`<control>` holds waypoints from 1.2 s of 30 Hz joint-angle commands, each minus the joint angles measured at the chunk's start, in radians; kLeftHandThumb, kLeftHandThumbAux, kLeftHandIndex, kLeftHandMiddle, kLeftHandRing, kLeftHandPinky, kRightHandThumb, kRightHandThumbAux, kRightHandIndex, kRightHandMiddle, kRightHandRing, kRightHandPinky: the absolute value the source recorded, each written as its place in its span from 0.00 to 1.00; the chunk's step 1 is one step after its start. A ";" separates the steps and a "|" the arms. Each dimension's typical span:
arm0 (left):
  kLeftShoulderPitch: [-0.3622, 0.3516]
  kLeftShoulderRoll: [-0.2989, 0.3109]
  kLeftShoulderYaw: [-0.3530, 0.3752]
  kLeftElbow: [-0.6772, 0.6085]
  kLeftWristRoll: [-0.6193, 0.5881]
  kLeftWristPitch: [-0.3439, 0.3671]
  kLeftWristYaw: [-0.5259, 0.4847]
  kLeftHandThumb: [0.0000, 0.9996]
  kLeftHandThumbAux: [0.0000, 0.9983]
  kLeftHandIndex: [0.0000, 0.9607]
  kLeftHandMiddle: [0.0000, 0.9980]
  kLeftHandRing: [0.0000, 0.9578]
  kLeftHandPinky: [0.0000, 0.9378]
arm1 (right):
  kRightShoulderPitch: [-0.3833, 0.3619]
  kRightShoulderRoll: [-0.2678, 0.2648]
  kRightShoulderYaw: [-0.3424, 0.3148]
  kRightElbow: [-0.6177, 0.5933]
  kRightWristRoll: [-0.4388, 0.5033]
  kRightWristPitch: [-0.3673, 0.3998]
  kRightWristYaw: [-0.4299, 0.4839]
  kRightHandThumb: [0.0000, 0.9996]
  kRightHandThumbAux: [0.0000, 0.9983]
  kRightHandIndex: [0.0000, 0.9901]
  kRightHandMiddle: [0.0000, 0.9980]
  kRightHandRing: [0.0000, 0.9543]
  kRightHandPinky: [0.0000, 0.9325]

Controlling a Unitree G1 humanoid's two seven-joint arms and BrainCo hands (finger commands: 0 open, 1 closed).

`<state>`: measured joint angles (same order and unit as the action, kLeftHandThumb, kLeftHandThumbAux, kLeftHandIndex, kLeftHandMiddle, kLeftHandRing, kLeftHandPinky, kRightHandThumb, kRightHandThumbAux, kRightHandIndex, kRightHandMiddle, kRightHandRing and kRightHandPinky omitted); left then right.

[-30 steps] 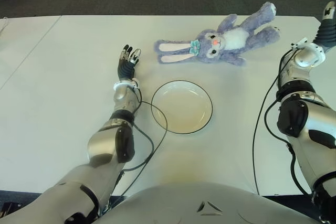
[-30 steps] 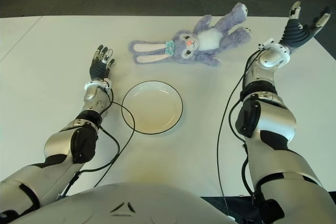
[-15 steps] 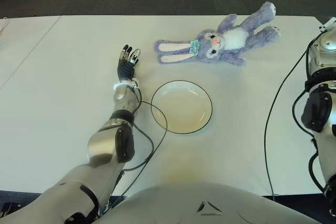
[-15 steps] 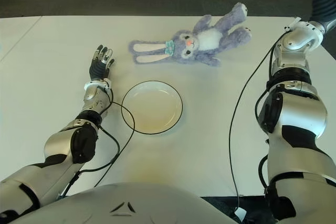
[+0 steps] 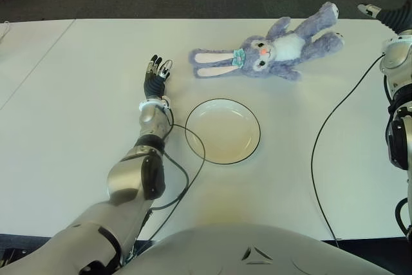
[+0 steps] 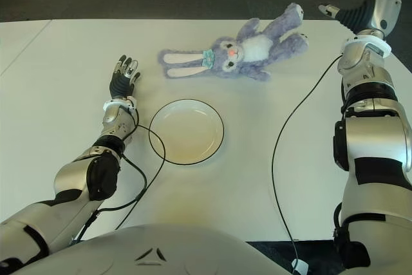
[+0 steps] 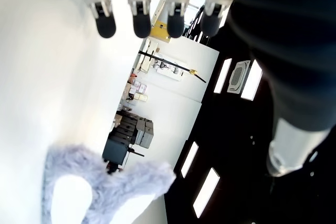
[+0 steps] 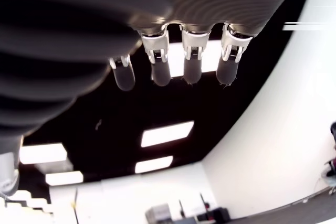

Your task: Put the doll into the plate.

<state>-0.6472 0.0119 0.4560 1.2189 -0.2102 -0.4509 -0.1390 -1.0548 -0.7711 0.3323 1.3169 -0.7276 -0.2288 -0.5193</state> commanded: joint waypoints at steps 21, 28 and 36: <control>0.195 -0.067 0.016 0.128 -0.013 0.130 0.021 0.00 0.65 0.00 0.00 0.00 0.01 | 0.074 0.044 0.314 0.045 -0.217 0.052 0.194 0.11 0.53 0.02 0.00 0.00 0.00; 0.201 -0.063 0.025 0.131 -0.020 0.135 0.004 0.00 0.65 0.00 0.00 0.00 0.01 | 0.075 0.048 0.361 0.046 -0.238 0.031 0.219 0.12 0.53 0.01 0.00 0.00 0.00; 0.202 -0.066 0.014 0.129 -0.009 0.127 0.019 0.00 0.64 0.00 0.00 0.00 0.01 | 0.077 0.057 0.386 0.047 -0.239 0.034 0.237 0.15 0.54 0.00 0.00 0.00 0.00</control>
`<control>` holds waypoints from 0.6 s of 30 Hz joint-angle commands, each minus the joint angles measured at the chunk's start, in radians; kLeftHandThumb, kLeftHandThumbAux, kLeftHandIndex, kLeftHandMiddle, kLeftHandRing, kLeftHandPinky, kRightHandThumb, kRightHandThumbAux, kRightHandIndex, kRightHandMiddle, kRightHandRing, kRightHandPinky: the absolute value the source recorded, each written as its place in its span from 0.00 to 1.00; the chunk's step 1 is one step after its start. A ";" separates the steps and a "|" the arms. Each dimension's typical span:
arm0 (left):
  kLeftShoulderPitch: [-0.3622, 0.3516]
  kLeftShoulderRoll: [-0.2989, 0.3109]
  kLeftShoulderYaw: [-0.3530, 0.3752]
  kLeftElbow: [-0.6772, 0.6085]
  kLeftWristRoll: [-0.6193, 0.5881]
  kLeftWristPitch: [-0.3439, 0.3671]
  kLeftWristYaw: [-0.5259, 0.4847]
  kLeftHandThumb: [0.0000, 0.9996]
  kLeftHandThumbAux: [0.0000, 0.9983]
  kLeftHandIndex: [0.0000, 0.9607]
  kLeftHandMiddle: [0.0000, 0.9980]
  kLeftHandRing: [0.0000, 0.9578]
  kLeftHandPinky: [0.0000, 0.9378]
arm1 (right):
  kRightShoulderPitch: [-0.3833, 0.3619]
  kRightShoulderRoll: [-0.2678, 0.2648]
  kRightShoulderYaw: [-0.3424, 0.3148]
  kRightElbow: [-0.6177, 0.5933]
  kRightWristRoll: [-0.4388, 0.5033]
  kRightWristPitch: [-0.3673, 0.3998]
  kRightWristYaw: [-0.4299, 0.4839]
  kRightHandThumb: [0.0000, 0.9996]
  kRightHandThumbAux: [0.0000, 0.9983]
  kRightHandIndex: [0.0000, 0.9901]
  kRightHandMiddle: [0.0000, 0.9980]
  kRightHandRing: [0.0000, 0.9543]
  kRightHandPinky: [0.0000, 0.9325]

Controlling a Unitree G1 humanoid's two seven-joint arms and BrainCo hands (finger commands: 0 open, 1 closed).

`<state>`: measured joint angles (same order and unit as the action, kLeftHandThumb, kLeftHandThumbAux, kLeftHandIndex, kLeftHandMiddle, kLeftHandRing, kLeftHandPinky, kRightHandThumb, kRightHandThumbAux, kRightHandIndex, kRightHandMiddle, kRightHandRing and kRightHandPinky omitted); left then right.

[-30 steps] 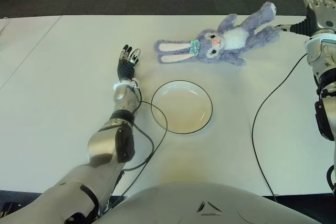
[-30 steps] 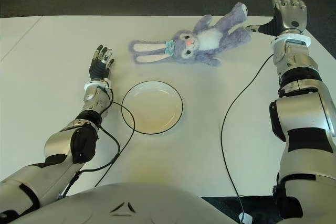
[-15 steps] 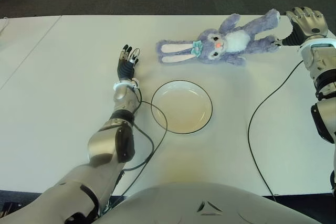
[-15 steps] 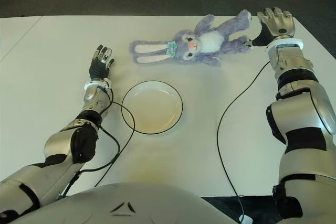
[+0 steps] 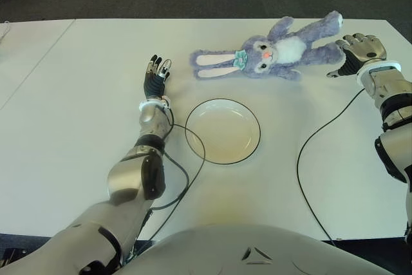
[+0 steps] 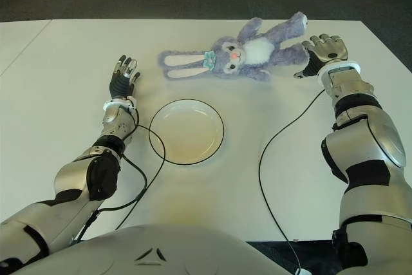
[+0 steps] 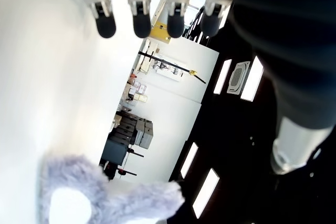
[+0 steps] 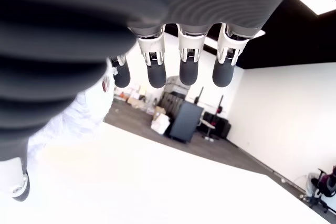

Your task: Put the doll into the plate.

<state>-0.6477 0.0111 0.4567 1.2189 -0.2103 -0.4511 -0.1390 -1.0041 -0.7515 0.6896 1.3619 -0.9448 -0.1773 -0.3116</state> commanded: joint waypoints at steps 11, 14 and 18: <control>0.200 -0.065 0.015 0.130 -0.010 0.133 0.025 0.00 0.66 0.00 0.00 0.00 0.01 | 0.014 0.046 0.077 0.005 -0.046 -0.010 0.028 0.17 0.56 0.00 0.00 0.00 0.00; 0.200 -0.062 0.019 0.132 -0.013 0.138 0.021 0.00 0.66 0.00 0.00 0.00 0.02 | 0.006 0.045 0.083 0.005 -0.048 -0.009 0.030 0.18 0.57 0.00 0.00 0.00 0.00; 0.202 -0.063 0.020 0.131 -0.015 0.126 0.005 0.00 0.64 0.00 0.00 0.00 0.00 | -0.006 0.040 0.089 0.004 -0.050 -0.010 0.034 0.18 0.57 0.00 0.00 0.00 0.00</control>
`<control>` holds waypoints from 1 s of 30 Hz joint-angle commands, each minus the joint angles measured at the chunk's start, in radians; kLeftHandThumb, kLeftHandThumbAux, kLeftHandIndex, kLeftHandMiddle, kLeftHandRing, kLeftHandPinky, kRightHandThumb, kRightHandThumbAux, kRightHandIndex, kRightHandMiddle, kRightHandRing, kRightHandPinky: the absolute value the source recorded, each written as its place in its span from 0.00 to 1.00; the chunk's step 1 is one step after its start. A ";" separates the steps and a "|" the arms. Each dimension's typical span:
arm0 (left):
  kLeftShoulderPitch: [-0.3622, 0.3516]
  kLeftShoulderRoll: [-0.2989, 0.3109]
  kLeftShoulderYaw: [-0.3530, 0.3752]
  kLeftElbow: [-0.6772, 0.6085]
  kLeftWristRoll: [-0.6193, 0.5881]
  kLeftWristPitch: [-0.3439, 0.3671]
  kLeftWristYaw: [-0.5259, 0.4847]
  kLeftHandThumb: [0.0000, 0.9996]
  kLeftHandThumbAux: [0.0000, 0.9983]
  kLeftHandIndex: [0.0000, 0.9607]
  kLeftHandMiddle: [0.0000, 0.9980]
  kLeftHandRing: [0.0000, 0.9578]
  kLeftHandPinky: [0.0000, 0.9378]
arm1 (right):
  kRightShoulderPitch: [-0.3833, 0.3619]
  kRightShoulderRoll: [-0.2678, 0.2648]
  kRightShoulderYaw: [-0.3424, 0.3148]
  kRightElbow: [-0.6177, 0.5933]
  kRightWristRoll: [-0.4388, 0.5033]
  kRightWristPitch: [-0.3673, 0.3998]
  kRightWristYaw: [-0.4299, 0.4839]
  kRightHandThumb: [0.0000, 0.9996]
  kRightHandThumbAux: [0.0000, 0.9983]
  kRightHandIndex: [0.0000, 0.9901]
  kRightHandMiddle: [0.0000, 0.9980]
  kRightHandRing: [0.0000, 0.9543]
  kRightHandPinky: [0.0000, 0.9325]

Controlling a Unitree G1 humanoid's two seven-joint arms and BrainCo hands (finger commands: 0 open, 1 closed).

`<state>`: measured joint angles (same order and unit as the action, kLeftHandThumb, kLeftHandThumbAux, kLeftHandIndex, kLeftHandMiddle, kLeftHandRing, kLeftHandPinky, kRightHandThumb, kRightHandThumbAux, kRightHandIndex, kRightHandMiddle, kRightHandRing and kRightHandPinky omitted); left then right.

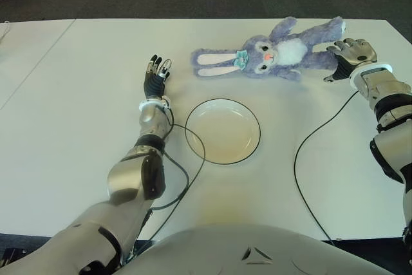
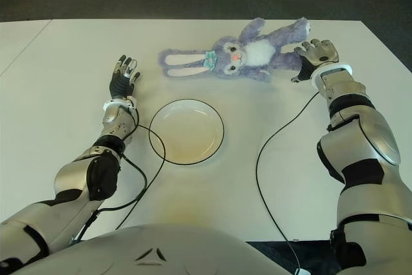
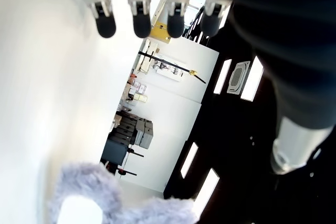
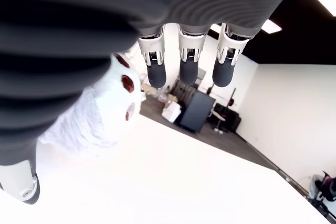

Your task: Put the doll into the plate.

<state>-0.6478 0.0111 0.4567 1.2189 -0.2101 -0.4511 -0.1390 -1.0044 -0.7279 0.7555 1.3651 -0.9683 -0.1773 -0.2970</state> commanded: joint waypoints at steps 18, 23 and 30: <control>0.194 -0.075 0.012 0.129 -0.008 0.123 0.021 0.00 0.64 0.00 0.00 0.00 0.00 | -0.036 -0.010 0.038 -0.002 -0.041 -0.008 0.016 0.21 0.59 0.00 0.00 0.00 0.00; 0.192 -0.073 0.004 0.129 0.002 0.128 0.033 0.00 0.63 0.00 0.00 0.00 0.00 | -0.051 -0.017 0.036 -0.002 -0.038 -0.011 0.032 0.23 0.60 0.02 0.00 0.00 0.00; 0.188 -0.069 0.002 0.131 0.006 0.140 0.044 0.00 0.65 0.00 0.00 0.00 0.02 | -0.093 -0.025 0.032 -0.005 -0.033 -0.020 0.074 0.20 0.63 0.09 0.04 0.04 0.07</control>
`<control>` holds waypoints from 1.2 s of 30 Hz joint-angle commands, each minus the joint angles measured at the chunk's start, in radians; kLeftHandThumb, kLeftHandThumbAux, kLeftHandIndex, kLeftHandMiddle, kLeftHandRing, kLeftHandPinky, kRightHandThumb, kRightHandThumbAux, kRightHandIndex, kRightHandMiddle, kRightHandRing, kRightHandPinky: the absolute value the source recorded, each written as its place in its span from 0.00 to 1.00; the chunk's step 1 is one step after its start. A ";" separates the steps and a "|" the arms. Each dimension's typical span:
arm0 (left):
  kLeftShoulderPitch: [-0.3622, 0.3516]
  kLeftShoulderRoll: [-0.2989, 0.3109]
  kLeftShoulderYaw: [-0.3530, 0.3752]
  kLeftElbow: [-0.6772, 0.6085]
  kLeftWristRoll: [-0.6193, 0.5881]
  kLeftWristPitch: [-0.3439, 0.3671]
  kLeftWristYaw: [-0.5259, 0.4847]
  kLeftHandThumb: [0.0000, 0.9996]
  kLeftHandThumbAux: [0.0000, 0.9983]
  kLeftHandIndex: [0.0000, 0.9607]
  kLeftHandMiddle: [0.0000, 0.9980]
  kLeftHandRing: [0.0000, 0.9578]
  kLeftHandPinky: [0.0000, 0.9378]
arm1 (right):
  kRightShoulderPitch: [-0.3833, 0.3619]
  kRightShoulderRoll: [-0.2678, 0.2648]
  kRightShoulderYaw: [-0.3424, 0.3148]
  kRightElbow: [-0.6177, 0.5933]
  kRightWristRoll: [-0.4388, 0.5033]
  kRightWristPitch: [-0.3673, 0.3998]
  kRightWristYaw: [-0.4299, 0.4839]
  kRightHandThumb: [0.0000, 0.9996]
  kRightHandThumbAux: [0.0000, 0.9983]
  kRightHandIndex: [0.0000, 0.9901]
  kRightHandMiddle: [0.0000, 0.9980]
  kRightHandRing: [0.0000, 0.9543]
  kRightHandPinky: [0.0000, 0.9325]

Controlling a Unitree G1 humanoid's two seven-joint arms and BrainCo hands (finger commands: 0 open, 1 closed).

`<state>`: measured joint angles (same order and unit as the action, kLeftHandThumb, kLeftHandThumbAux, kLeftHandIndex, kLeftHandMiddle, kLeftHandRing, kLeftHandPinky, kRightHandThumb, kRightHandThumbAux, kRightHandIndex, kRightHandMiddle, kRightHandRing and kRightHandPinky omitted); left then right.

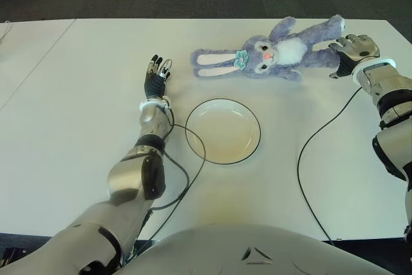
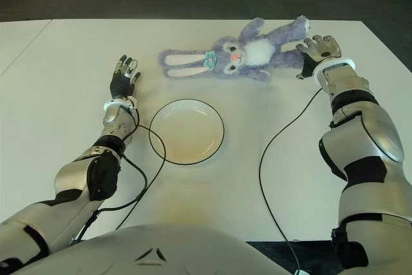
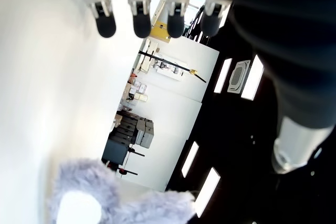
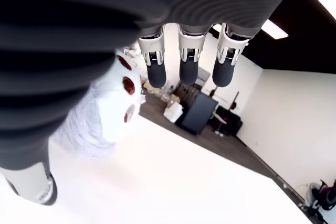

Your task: Put the doll into the plate.

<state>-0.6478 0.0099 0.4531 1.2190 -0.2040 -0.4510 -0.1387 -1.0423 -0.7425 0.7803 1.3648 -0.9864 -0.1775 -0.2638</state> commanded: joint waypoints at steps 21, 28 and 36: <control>0.184 -0.066 -0.005 0.130 0.015 0.136 0.045 0.00 0.64 0.00 0.00 0.00 0.00 | -0.129 0.131 0.041 0.000 -0.035 0.031 0.053 0.35 0.54 0.06 0.09 0.10 0.10; 0.185 -0.069 -0.005 0.131 0.015 0.140 0.057 0.00 0.65 0.00 0.00 0.00 0.01 | -0.132 0.152 0.055 0.001 -0.042 0.020 0.048 0.36 0.53 0.04 0.09 0.10 0.12; 0.187 -0.072 0.004 0.132 0.006 0.139 0.048 0.00 0.65 0.00 0.00 0.00 0.02 | -0.132 0.160 0.058 0.001 -0.044 0.009 0.049 0.36 0.53 0.04 0.09 0.10 0.11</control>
<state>-0.6488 0.0061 0.4492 1.2191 -0.1950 -0.4510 -0.1351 -1.1605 -0.6000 0.8273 1.3648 -1.0160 -0.1557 -0.2187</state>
